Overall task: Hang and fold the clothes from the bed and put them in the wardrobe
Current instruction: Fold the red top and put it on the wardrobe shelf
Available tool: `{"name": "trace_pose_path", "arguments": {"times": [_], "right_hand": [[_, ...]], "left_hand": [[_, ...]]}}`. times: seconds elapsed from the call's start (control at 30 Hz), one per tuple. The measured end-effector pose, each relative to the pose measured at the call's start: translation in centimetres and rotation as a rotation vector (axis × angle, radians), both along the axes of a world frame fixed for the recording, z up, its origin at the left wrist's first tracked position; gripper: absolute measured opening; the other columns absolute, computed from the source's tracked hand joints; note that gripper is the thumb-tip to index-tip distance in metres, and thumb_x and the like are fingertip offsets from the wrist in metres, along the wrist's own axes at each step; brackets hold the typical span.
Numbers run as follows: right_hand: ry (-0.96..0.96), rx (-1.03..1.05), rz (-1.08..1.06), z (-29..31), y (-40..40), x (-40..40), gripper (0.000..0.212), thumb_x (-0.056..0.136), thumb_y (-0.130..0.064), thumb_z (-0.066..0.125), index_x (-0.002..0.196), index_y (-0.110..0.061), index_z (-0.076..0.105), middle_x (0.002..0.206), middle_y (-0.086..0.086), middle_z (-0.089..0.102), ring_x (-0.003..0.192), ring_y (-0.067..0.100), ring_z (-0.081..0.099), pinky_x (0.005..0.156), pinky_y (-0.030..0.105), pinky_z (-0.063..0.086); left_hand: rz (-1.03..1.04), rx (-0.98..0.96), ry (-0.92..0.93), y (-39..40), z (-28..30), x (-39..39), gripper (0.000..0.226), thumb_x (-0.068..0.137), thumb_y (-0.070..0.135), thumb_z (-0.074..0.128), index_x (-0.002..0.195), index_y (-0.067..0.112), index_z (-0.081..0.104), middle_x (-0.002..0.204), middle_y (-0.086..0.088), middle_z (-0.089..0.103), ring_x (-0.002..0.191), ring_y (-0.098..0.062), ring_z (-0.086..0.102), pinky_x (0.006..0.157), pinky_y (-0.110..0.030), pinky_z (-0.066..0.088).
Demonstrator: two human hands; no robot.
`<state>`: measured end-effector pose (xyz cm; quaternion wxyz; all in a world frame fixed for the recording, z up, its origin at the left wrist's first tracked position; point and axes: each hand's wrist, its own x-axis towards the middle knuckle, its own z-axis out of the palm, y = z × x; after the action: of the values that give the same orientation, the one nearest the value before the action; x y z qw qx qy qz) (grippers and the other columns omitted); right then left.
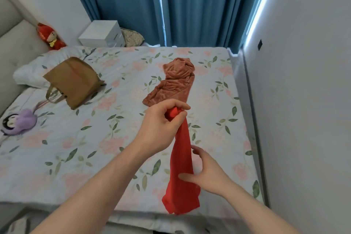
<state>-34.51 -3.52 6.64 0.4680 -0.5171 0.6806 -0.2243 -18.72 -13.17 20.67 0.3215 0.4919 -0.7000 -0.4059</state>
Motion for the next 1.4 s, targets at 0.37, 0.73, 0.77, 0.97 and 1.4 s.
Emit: {"name": "trace_pose_path", "arguments": {"times": [0.37,0.73,0.77,0.97,1.4], "right_hand": [[-0.031,0.009,0.092,1.7,10.4,0.8,0.04,0.104,-0.03,0.054,0.068,-0.016,0.06,0.056,-0.012,0.053,0.053,0.003,0.045,0.06,0.026,0.035],[0.033,-0.402,-0.005,6.2,7.7,-0.9,0.027,0.105,-0.019,0.049,0.092,-0.03,0.069,0.084,-0.016,0.07,0.083,0.004,0.064,0.071,0.017,0.047],[0.03,-0.424,-0.005,6.6,7.3,-0.9,0.025,0.105,-0.019,0.05,0.092,-0.03,0.07,0.085,-0.017,0.07,0.084,0.004,0.064,0.072,0.017,0.046],[0.106,-0.43,0.041,8.9,6.1,-1.9,0.021,0.095,-0.035,0.068,0.076,-0.025,0.07,0.073,-0.01,0.068,0.075,0.009,0.062,0.07,0.026,0.047],[0.487,-0.027,0.371,4.5,6.0,-5.7,0.04,0.097,-0.047,0.06,0.069,-0.019,0.061,0.064,-0.006,0.062,0.061,0.01,0.056,0.064,0.029,0.044]], "left_hand": [[0.08,0.058,-0.059,11.6,0.8,4.9,0.013,0.096,0.03,0.067,0.099,0.04,0.074,0.083,0.017,0.067,0.069,-0.001,0.061,0.062,-0.012,0.044],[0.027,0.138,-0.47,13.9,0.7,12.1,0.035,0.069,0.063,0.083,0.089,0.038,0.069,0.073,0.013,0.071,0.068,-0.006,0.068,0.064,-0.028,0.054],[0.033,0.114,-0.508,13.8,0.5,12.3,0.032,0.071,0.059,0.083,0.082,0.033,0.069,0.069,0.01,0.07,0.063,-0.008,0.067,0.06,-0.03,0.054],[0.216,-0.021,-0.452,13.6,-0.4,13.3,0.032,0.084,0.042,0.075,0.067,0.017,0.064,0.077,0.004,0.057,0.068,-0.014,0.053,0.063,-0.036,0.045],[0.299,0.024,-0.121,13.3,-1.6,12.0,0.046,0.083,0.012,0.074,0.06,0.01,0.034,0.054,0.005,0.03,0.053,-0.01,0.031,0.054,-0.031,0.027]]}}
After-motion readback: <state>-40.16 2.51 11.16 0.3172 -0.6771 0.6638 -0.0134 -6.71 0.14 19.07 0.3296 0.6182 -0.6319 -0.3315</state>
